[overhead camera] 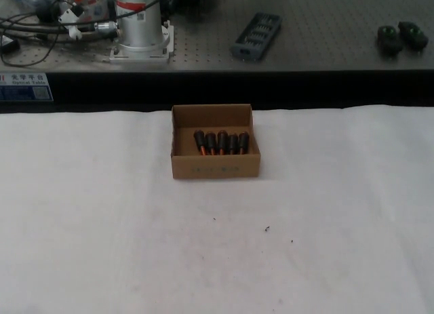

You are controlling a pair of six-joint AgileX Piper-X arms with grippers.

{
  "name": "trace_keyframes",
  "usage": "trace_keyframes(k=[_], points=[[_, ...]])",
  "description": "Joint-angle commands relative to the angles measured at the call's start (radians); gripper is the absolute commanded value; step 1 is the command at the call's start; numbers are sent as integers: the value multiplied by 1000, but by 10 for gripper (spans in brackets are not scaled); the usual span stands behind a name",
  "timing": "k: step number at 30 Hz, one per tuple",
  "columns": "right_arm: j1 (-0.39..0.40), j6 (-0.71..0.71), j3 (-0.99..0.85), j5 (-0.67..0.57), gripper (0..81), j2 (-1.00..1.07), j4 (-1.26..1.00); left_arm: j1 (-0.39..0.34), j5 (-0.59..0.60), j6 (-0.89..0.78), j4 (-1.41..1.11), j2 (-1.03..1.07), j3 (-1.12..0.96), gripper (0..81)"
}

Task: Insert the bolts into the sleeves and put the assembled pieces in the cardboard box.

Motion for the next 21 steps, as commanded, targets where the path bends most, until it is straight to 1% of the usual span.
trace_keyframes(k=[1, 9, 14, 21], points=[[-6, 5, -7, 1, 39, -8, 22, 2, -6, 12, 69, -8, -11, 11], [-6, -1, -7, 1, 39, -8, 186, 2, -6, 12, 314, -8, -11, 11], [-6, -15, -7, 1, 39, -8, 191, 2, -6, 11, 436, -8, -11, 11], [-6, -15, -7, 1, 39, -8, 191, 2, -6, 9, 430, -8, -11, 11]])
